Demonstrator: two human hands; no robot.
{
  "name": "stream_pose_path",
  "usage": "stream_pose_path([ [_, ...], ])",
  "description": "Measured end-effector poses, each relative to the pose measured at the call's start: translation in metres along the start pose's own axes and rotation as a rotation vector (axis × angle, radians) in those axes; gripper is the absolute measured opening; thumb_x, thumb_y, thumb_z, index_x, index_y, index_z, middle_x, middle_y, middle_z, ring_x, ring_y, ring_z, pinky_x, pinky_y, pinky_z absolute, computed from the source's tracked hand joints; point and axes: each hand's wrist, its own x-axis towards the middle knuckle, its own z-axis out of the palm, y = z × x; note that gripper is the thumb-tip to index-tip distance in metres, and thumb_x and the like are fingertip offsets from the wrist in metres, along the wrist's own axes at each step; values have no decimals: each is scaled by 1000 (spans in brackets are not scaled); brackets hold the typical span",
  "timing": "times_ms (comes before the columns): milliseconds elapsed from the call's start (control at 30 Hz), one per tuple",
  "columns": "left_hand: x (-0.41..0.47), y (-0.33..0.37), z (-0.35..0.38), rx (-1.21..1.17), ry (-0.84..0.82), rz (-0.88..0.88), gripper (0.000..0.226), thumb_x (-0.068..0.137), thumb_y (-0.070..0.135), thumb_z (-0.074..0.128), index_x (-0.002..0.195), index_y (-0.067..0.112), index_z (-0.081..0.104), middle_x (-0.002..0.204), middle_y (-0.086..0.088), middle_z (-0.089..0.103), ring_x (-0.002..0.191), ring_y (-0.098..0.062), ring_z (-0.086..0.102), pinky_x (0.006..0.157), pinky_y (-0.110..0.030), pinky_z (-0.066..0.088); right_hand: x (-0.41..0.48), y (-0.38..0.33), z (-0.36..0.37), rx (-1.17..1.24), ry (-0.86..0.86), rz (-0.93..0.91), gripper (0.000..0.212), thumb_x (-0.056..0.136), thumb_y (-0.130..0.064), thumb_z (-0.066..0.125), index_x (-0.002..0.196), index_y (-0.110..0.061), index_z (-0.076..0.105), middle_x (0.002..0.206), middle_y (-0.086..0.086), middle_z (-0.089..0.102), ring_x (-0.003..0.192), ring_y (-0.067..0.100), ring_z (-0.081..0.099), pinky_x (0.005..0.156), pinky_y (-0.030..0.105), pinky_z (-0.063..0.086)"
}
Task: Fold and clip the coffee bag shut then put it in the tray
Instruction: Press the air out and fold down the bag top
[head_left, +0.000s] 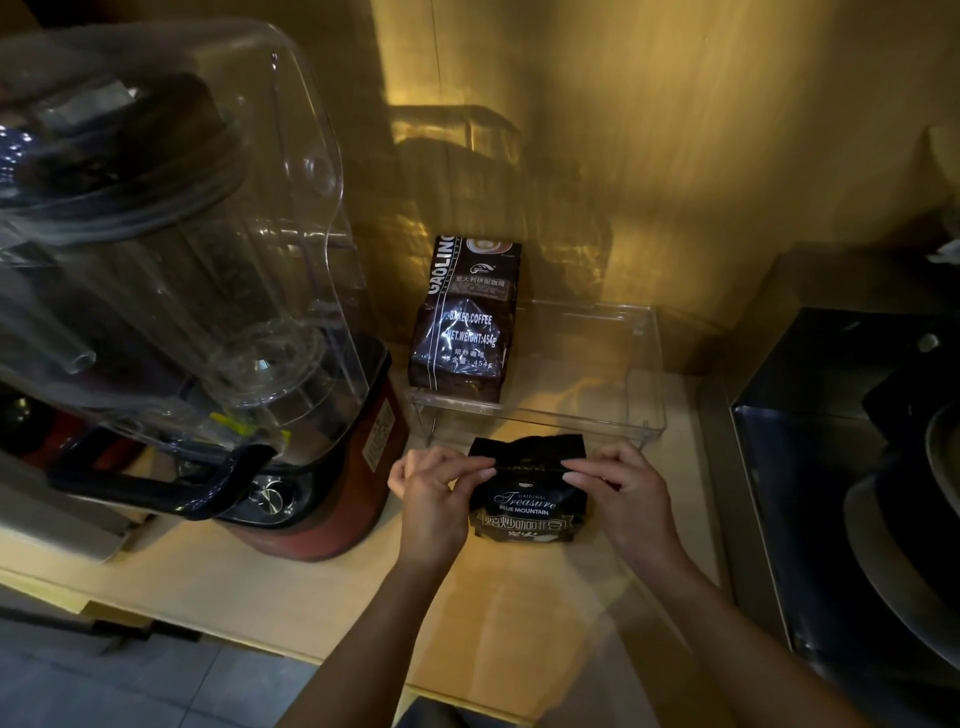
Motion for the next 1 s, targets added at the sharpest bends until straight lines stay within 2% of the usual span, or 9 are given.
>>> stream_pose_path([
  [100, 1, -1, 1, 140, 19, 66, 9, 81, 22, 64, 79, 26, 72, 81, 9, 51, 95, -10, 34, 90, -27, 11, 2, -3, -4, -72, -33, -38, 15, 74, 2, 66, 77, -12, 71, 73, -5, 47, 75, 8, 49, 70, 7, 39],
  [233, 2, 0, 4, 369, -95, 156, 6, 86, 23, 55, 83, 25, 60, 92, 9, 44, 96, -9, 32, 93, -27, 9, 10, -3, -2, -270, -124, 14, 19, 79, -6, 62, 63, -15, 59, 73, -10, 46, 80, 5, 44, 89, 37, 28],
  [433, 5, 9, 10, 205, -329, -16, 5, 85, 31, 59, 85, 30, 63, 88, 14, 55, 102, -13, 44, 87, -30, 14, 16, -5, 6, -120, -108, 281, 28, 82, -9, 59, 55, -15, 54, 77, -3, 49, 82, 21, 49, 74, 34, 38],
  [500, 7, 11, 8, 52, -375, -109, 10, 82, 26, 64, 77, 35, 65, 88, 10, 58, 102, -19, 49, 92, -38, 30, 15, -7, 3, 5, -128, 371, 21, 81, -12, 62, 60, -11, 59, 79, 0, 53, 79, 19, 52, 66, 29, 39],
  [633, 10, 15, 4, -5, -470, -192, 8, 82, 23, 64, 75, 26, 65, 96, -9, 64, 92, -22, 60, 72, -24, 49, 8, -8, 0, 114, -255, 415, 3, 73, -13, 71, 74, -13, 69, 97, 6, 56, 86, 17, 56, 64, 23, 42],
  [733, 12, 15, 6, 245, -496, -104, 15, 86, 30, 57, 73, 29, 61, 85, 3, 65, 95, -14, 54, 100, -41, 28, 2, -6, 5, 119, -221, 447, 5, 71, -10, 73, 73, -11, 68, 98, 3, 53, 87, 17, 56, 67, 25, 46],
  [833, 14, 17, 6, 377, -560, -108, 19, 87, 31, 54, 73, 24, 63, 78, 7, 62, 88, -4, 48, 106, -44, 13, 4, -7, 10, 60, -196, 543, 20, 73, -7, 70, 58, -11, 58, 78, 5, 56, 75, 21, 56, 62, 30, 41],
  [933, 22, 18, 6, 264, -597, -362, 21, 81, 29, 64, 62, 21, 65, 82, -7, 66, 105, -25, 51, 100, -45, 38, 9, -10, 16, -22, -206, 651, 26, 75, -6, 67, 55, -9, 51, 63, 6, 55, 62, 17, 51, 53, 28, 34],
  [1000, 25, 24, 5, 161, -607, -473, 18, 78, 21, 69, 61, 16, 63, 77, -10, 66, 90, -25, 58, 79, -33, 48, 10, -14, 17, 16, -193, 691, 17, 75, -5, 68, 64, -5, 55, 64, 5, 56, 61, 14, 50, 50, 26, 33],
])
